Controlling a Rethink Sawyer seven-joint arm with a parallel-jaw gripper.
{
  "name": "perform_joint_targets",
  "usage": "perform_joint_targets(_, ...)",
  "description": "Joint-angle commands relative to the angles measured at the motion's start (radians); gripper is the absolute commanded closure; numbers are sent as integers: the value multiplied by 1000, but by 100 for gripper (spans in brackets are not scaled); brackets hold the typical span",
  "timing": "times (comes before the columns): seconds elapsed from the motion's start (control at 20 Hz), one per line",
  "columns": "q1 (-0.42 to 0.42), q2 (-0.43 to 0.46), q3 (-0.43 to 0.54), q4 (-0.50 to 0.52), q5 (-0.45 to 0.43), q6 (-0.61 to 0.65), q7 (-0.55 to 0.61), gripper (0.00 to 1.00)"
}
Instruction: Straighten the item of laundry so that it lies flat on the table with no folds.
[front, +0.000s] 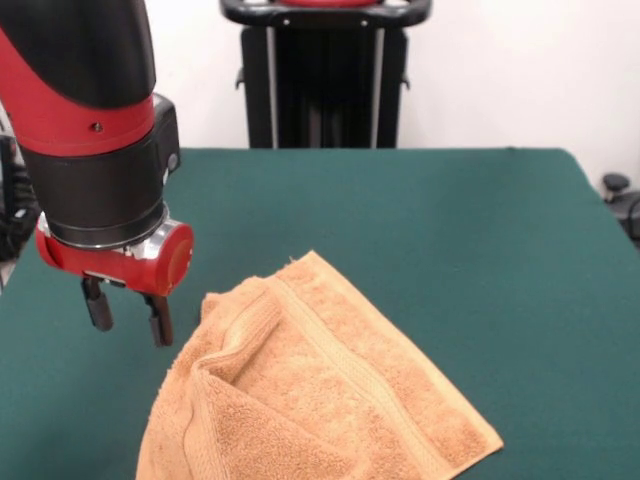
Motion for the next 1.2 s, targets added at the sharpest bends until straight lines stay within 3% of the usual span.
perform_joint_targets(0.05, 20, 75, 114, 125, -16, -68, -227, 0)
perform_joint_targets(0.6, 26, 57, 112, 140, -7, -53, -200, 0)
perform_joint_targets(1.2, 24, 149, 119, 132, -46, -224, -188, 0)
